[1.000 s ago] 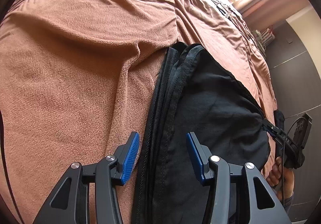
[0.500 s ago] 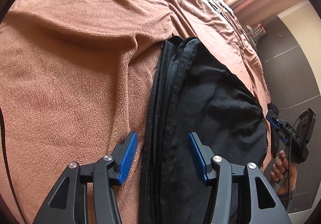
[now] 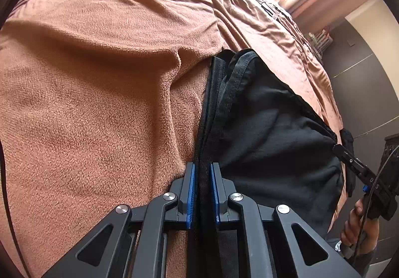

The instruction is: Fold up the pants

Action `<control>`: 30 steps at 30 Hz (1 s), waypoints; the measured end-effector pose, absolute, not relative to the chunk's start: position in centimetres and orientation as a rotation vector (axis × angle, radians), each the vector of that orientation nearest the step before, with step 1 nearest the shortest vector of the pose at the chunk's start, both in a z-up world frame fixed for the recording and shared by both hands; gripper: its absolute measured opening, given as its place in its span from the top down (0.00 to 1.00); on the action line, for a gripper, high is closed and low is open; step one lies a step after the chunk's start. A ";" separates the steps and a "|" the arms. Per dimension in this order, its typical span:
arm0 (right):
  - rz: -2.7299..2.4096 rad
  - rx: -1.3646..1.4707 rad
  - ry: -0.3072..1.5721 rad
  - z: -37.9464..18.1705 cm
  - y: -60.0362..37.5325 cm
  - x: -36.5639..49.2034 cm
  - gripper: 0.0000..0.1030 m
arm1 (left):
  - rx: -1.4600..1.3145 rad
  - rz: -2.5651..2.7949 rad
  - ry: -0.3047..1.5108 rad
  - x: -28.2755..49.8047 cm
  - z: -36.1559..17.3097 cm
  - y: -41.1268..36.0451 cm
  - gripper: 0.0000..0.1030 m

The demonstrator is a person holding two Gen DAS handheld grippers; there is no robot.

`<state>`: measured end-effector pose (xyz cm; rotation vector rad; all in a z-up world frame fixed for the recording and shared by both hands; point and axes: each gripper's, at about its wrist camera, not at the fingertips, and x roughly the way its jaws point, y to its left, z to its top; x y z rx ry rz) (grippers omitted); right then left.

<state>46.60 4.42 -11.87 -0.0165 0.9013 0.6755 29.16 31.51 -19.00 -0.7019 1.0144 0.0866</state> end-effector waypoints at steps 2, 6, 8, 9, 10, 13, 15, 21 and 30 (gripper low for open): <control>0.676 -0.041 0.912 -12.1 5.3 46.6 0.74 | -0.729 0.080 1.008 29.1 -19.0 31.8 0.88; 0.677 -0.053 0.941 -12.3 6.7 47.4 0.74 | -0.810 0.060 1.003 28.7 -19.3 32.6 0.88; 0.663 -0.061 0.956 -12.3 7.3 47.9 0.74 | -0.839 0.043 1.014 28.6 -19.4 32.7 0.88; 0.658 -0.067 0.965 -12.2 7.7 48.3 0.74 | -0.847 0.039 1.018 28.5 -19.3 32.6 0.88; 0.655 -0.070 0.977 -12.2 8.1 48.7 0.74 | -0.850 0.038 1.018 28.5 -19.2 32.5 0.88; 0.653 -0.068 1.015 -12.4 9.1 50.2 0.74 | -0.863 0.031 1.021 28.5 -19.3 32.3 0.88; 0.655 -0.069 1.031 -12.6 9.7 50.9 0.74 | -0.879 0.029 1.020 28.4 -19.5 32.3 0.88; 0.697 -0.020 1.055 -12.6 11.3 52.4 0.74 | -0.921 0.011 1.013 28.8 -19.8 32.6 0.86; 0.630 -0.103 1.122 -15.6 14.9 55.5 0.74 | -0.983 0.008 0.998 29.3 -20.3 33.0 0.86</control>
